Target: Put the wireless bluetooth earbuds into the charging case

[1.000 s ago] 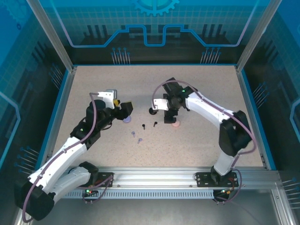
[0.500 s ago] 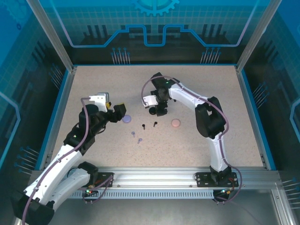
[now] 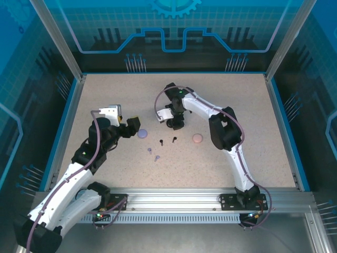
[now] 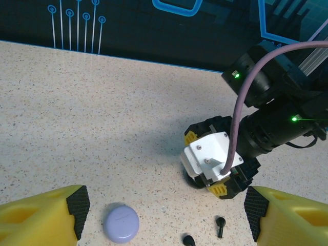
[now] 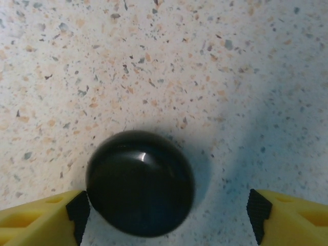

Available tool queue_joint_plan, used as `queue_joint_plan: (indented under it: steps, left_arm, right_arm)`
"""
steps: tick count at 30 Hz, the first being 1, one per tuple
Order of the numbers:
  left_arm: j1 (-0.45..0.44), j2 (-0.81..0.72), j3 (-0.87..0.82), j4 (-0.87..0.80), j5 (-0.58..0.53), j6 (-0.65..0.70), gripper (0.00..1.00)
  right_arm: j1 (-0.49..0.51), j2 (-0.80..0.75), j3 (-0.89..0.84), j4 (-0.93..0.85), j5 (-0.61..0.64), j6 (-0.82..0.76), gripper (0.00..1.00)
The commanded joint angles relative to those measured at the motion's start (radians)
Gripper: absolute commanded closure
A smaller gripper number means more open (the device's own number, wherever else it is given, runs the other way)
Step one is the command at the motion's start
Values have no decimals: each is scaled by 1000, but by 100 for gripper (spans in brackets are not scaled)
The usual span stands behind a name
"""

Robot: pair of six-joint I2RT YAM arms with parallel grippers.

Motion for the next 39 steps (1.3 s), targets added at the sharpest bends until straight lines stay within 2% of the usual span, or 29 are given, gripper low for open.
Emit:
queue_joint_plan:
  steps: [1,17,22,26,34,39]
  left_arm:
    - [16,-8,-13,-8,-21,32,17]
    - [27,4,-10,-2,-16,29,16]
    - [28,8,-9,-3,-15,29,15]
    - [29,9,-9,-3,-15,29,15]
    - [30,7,-13,-5,-11,28,15]
    - [29,6,-15,-2,-7,23,15]
  right_arm:
    - [13,56,54,-83,-4,-20,20]
    - [18,102,98,-115,-53,7,31]
    - [16,131,155,-157,-80,59,30]
    - [8,127,201,-210,-142,153,25]
    - [6,58,167,-191,-146,337,0]
    - [6,34,179,-165,-120,489,0]
